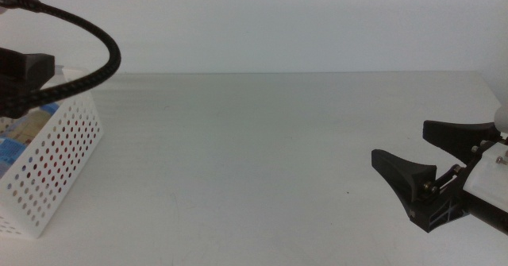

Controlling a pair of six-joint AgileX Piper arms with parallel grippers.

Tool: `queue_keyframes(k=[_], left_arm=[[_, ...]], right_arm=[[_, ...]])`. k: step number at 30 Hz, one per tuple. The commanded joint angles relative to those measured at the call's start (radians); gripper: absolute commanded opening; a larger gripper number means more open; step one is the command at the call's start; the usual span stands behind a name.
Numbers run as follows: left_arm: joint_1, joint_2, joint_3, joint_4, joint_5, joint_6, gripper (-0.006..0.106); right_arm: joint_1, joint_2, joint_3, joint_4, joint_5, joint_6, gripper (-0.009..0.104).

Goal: Use arms to grab the bottles and put them into the dustbin to the left of the table.

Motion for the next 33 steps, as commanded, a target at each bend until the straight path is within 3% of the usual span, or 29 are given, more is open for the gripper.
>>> queue_keyframes(k=[1, 8, 17, 23, 33], left_arm=[[-0.003, -0.006, -0.028, -0.014, -0.080, -0.013, 0.082], [-0.003, -0.037, 0.029, -0.013, -0.083, -0.013, 0.082], [-0.002, -0.349, 0.333, -0.013, -0.083, -0.013, 0.082], [-0.002, -0.569, 0.532, -0.013, -0.083, -0.013, 0.082], [-0.002, -0.809, 0.784, -0.015, -0.143, -0.013, 0.082]], right_arm=[[0.005, -0.019, -0.023, -0.004, -0.077, -0.005, 0.070], [-0.047, -0.091, -0.023, -0.015, -0.018, -0.005, 0.070], [-0.382, -0.353, -0.014, -0.162, 0.115, -0.005, 0.070], [-0.501, -0.545, 0.086, -0.153, 0.123, -0.005, 0.070], [-0.517, -0.752, 0.317, -0.137, 0.124, -0.005, 0.070]])
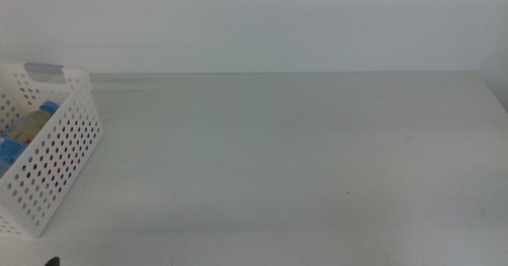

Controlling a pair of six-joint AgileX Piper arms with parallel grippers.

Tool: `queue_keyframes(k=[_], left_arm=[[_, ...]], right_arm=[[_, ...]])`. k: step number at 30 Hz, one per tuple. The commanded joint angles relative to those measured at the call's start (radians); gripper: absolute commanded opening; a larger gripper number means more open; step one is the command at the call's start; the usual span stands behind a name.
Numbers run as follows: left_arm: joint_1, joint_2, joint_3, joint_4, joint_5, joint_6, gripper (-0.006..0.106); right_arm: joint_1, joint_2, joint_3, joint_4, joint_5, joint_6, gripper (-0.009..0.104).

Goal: Use arms to grab the bottles and put them into the dustbin to the left of the table.

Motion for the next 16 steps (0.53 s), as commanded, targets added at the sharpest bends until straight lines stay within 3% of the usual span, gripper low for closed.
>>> queue_keyframes(k=[1, 8, 16], left_arm=[[-0.002, -0.031, 0.014, -0.016, -0.118, -0.013, 0.082], [-0.002, -0.076, 0.115, -0.016, -0.223, -0.013, 0.082], [-0.002, -0.076, 0.123, -0.016, -0.187, -0.013, 0.082]], right_arm=[[-0.011, -0.032, 0.019, 0.002, -0.071, -0.005, 0.070], [-0.011, -0.180, 0.138, 0.002, -0.063, -0.005, 0.070], [-0.013, -0.186, 0.136, 0.000, -0.005, -0.005, 0.070]])
